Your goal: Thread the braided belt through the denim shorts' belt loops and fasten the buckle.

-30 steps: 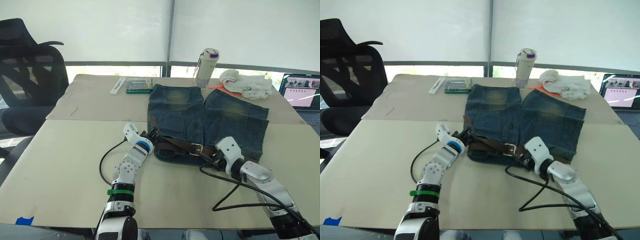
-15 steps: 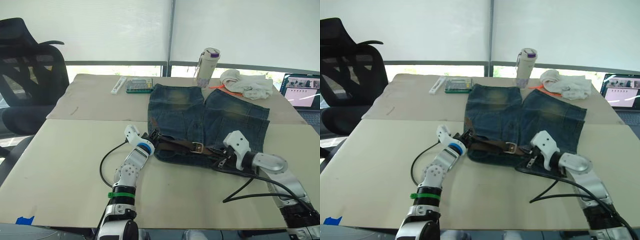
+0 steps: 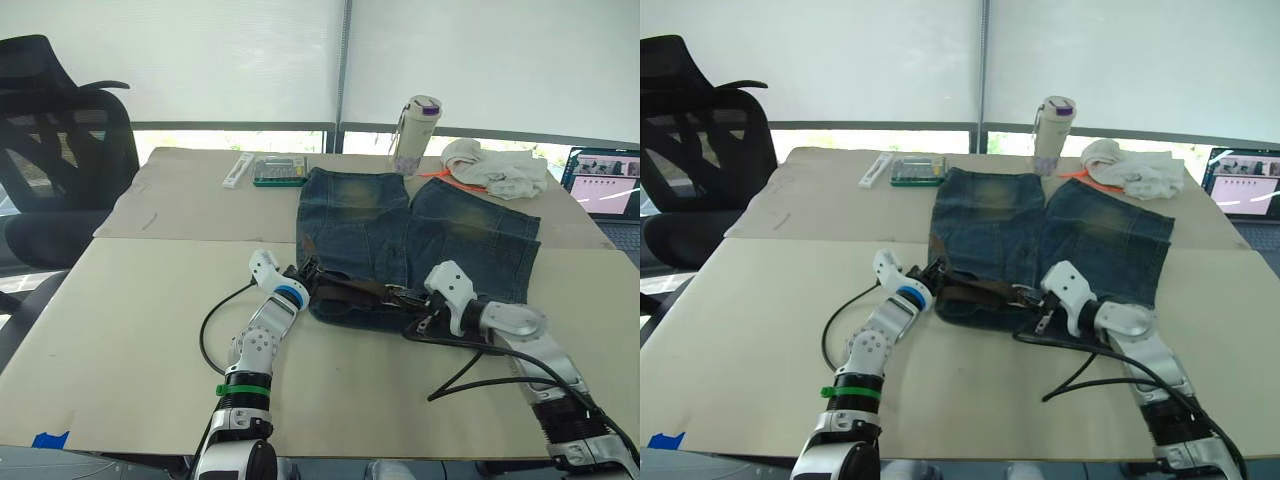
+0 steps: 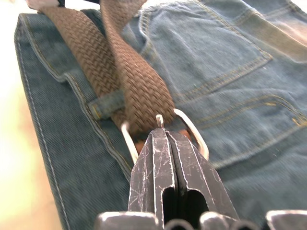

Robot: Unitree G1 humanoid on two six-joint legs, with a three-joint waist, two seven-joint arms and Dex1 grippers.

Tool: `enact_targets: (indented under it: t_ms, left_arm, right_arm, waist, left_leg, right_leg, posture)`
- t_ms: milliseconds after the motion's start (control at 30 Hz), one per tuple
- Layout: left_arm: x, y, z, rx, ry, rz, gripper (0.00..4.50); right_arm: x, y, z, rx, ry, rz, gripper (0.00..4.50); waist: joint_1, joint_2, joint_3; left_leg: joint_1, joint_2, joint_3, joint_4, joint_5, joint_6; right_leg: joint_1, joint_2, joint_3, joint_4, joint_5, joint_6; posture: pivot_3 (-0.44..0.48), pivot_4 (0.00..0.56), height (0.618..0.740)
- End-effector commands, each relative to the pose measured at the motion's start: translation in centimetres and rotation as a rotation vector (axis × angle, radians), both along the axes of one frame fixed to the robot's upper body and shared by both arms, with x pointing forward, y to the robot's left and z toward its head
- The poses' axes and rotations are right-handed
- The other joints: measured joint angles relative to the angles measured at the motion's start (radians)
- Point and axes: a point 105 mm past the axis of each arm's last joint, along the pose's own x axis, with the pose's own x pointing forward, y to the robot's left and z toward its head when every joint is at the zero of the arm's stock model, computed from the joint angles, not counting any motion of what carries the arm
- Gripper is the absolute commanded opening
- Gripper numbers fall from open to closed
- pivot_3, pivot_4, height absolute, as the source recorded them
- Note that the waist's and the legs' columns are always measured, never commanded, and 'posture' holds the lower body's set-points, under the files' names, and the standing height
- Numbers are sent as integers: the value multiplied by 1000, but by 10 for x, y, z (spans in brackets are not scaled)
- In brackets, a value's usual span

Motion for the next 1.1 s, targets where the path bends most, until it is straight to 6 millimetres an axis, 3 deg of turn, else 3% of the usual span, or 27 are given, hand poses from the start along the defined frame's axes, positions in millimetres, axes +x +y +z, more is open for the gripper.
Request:
enact_targets:
  t_ms: [33, 467, 1100]
  left_arm:
    - [-2, -15, 19, -46, -58, -16, 0]
    - [-2, -13, 18, -40, -54, -12, 0]
    - [0, -8, 15, -26, -46, 21, 0]
  right_arm:
    - [4, 8, 18, 24, -71, 22, 37]
    - [5, 0, -3, -24, -1, 1, 37]
    - [15, -16, -39, -284, 216, 44, 37]
  waist:
    - [0, 0, 0]
    - [-1, 0, 0]
    - [-1, 0, 0]
  left_leg:
    - [0, 0, 0, 0, 0, 0]
    - [0, 0, 0, 0, 0, 0]
    - [3, 1, 0, 0, 0, 0]
  right_leg:
    - [0, 0, 0, 0, 0, 0]
    - [0, 0, 0, 0, 0, 0]
    - [2, 0, 0, 0, 0, 0]
  posture:
    - [0, 150, 737]
    - [0, 150, 737]
    - [0, 150, 737]
